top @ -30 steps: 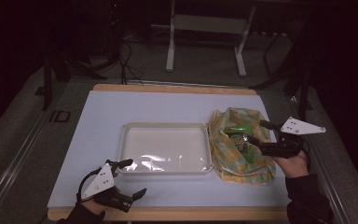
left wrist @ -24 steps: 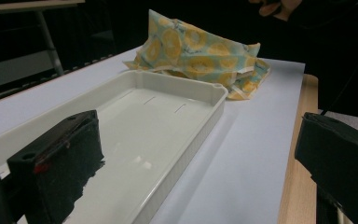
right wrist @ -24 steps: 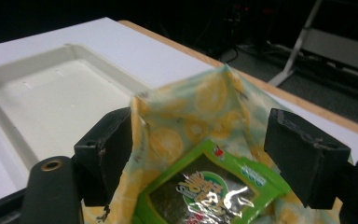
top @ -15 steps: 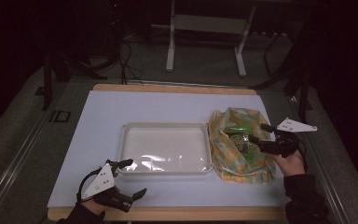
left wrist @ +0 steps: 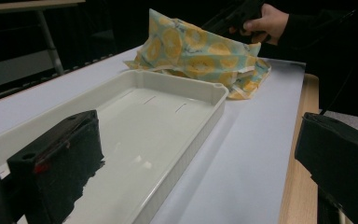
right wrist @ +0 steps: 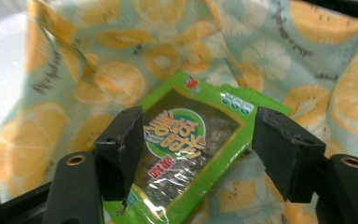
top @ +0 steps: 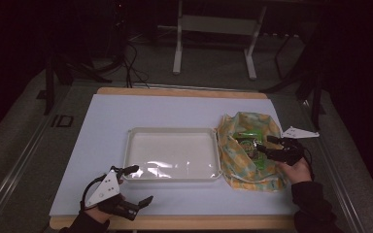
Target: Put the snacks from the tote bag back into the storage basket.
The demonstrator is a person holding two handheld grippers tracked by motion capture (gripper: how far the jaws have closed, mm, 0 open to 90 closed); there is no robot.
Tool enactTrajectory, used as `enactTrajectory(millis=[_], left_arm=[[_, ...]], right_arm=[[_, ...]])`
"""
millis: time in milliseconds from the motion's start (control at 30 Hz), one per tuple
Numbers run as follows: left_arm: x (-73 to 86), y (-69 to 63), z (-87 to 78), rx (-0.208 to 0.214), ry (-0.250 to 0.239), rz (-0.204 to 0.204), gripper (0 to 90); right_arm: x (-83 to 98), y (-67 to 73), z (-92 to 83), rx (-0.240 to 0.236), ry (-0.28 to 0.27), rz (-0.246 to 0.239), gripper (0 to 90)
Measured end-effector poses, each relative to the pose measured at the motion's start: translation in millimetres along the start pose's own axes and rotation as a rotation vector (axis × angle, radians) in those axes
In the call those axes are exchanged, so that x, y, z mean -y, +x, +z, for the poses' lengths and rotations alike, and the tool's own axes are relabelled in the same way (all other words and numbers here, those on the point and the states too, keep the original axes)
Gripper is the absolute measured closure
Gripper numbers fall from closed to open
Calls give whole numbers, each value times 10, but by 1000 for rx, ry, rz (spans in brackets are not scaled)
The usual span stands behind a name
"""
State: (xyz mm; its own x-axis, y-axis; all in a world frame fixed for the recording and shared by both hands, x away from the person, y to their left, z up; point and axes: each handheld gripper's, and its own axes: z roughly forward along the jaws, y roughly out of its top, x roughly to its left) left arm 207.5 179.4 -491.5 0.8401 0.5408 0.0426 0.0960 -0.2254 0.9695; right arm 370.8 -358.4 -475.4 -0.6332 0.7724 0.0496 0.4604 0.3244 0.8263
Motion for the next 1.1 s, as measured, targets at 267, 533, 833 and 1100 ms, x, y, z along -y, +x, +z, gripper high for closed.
enactTrajectory(millis=[267, 533, 833, 1100], left_arm=[[2, 5, 3, 0, 2, -1, 11], [2, 3, 2, 1, 3, -2, 11], [3, 5, 4, 2, 7, -2, 11], [2, 5, 5, 3, 6, -4, 11]], right_arm=[[94, -93, 133, 34, 57, 36, 440], [166, -168, 208, 42, 72, 98, 536], [224, -157, 293, 23, 133, 109, 558], [249, -166, 354, 9, 171, 127, 554]])
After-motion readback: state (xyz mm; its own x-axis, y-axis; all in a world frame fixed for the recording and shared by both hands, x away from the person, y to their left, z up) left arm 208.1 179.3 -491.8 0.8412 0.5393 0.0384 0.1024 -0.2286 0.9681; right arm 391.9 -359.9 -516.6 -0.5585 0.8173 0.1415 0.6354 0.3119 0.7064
